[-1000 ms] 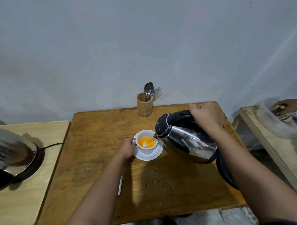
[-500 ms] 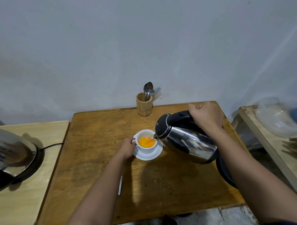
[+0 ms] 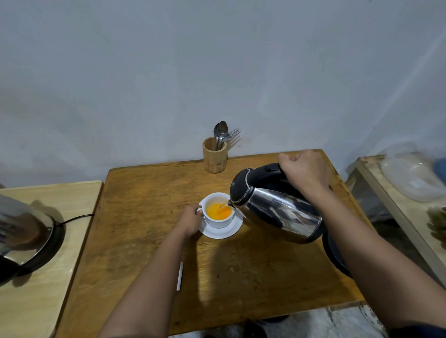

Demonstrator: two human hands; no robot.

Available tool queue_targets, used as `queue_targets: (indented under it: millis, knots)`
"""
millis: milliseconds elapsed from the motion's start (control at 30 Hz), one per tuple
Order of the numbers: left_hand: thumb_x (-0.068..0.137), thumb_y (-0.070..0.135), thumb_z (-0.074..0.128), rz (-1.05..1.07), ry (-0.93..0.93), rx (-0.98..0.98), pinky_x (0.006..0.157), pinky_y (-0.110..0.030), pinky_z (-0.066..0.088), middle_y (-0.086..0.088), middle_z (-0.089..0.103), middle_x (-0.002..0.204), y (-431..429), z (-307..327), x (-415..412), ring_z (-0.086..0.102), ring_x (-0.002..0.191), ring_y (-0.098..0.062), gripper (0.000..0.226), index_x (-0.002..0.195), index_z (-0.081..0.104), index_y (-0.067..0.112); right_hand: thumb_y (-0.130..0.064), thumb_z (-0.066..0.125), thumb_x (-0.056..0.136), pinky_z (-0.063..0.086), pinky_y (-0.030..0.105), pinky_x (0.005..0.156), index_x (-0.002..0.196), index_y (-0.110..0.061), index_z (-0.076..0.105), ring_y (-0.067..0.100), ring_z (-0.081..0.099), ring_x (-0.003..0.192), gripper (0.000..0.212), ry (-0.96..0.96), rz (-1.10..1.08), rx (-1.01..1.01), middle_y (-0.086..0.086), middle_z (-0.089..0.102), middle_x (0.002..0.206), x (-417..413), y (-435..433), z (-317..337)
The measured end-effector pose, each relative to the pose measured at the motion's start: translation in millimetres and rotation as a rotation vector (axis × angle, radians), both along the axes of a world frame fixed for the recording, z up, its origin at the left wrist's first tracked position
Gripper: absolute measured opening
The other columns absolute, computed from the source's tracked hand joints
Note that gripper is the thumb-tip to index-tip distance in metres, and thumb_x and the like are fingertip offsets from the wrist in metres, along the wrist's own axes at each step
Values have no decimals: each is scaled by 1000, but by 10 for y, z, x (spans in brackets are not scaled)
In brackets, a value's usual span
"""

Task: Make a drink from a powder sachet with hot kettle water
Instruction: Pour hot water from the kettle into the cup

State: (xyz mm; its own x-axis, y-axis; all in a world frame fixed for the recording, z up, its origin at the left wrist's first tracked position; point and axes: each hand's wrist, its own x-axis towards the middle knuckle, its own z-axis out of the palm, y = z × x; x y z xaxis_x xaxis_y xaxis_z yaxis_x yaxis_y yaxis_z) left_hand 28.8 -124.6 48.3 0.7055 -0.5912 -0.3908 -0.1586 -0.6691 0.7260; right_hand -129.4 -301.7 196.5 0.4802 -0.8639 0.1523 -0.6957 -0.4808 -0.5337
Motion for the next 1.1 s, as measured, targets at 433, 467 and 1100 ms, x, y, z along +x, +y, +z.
queue_targets:
  millis: [433, 467, 1100]
  knots:
    - [97, 14, 37, -6, 5, 8, 80, -30, 38, -18, 61, 122, 10, -12, 18, 51, 96, -21, 32, 119, 59, 5, -29, 50, 79, 21, 23, 45, 38, -16, 29, 17, 27, 39, 48, 9, -4, -14, -3, 27, 40, 0, 17, 2]
    - [97, 14, 37, -5, 4, 6, 80, -30, 38, -18, 61, 122, 6, -10, 19, 51, 96, -22, 32, 119, 59, 5, -29, 50, 79, 20, 23, 45, 38, -16, 30, 17, 27, 39, 47, 9, -3, -15, -3, 27, 40, 5, 18, -1]
    - [97, 12, 37, 12, 5, 20, 81, -30, 38, -18, 60, 122, -6, 11, -7, 49, 95, -21, 32, 120, 57, 3, -30, 49, 79, 22, 23, 45, 40, -15, 32, 18, 29, 39, 45, 3, -8, -13, -3, 29, 40, 9, -9, -26]
